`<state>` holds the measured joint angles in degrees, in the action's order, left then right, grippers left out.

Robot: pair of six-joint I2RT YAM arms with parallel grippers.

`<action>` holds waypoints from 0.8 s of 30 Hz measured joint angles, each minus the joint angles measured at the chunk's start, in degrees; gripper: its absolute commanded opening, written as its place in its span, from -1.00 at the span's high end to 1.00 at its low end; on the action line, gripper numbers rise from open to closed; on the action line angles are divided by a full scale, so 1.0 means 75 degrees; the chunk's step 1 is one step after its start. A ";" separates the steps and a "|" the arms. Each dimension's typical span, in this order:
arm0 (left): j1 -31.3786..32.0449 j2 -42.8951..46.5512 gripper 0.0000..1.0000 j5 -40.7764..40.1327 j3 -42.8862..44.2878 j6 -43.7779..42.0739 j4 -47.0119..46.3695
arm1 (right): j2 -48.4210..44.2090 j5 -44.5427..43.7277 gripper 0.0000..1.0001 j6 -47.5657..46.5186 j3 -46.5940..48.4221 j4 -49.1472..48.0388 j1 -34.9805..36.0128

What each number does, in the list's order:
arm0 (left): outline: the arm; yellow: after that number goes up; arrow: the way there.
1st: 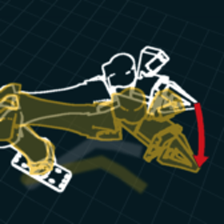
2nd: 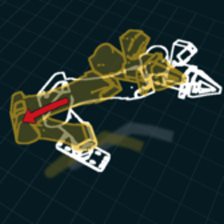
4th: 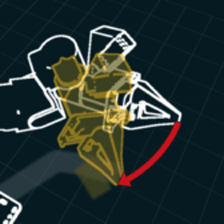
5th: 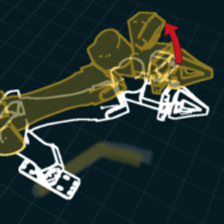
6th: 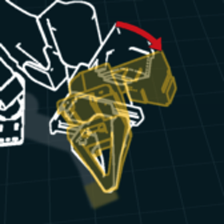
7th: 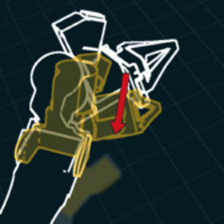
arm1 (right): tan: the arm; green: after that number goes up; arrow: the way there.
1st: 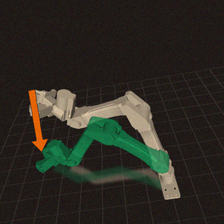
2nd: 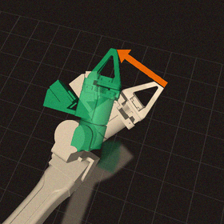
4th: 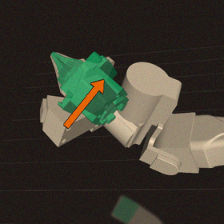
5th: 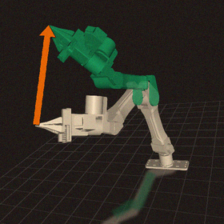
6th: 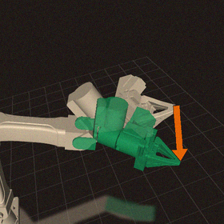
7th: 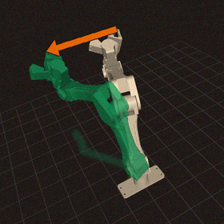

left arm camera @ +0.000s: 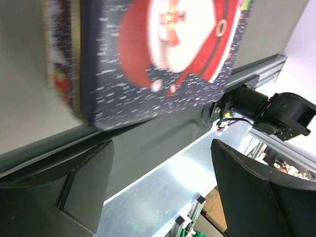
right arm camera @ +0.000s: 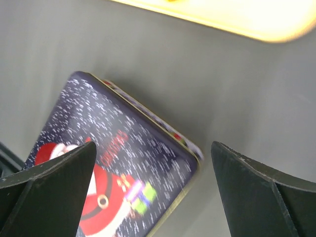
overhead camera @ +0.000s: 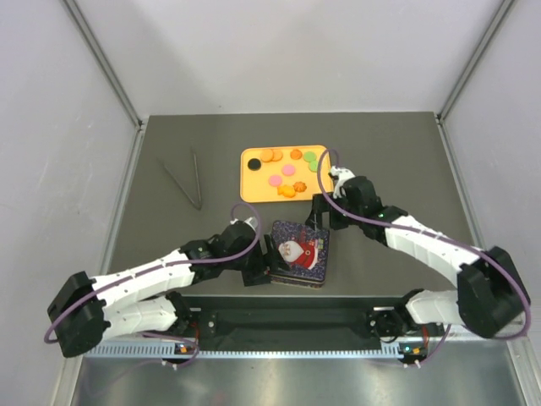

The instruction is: Pack the cookies

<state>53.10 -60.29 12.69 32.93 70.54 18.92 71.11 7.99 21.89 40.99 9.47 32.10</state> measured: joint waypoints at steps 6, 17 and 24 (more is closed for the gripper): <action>0.0472 -0.0484 -0.68 -0.0198 -0.0087 0.0323 -0.0851 | 0.1075 0.0941 -0.99 -0.0388 0.0335 -0.0624 0.0000; 0.0734 -0.0781 -0.67 -0.0475 -0.0178 0.0632 -0.1326 | 0.1728 0.1556 -1.00 -0.0554 0.0338 -0.1113 0.0055; 0.0729 -0.1137 -0.65 -0.0752 -0.0178 0.0644 -0.1376 | 0.1693 0.1635 -1.00 -0.0484 0.0052 -0.1387 0.0099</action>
<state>58.57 -68.82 7.05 31.59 75.37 8.60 83.81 20.25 18.26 41.39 -0.93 32.84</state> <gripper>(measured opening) 0.829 0.996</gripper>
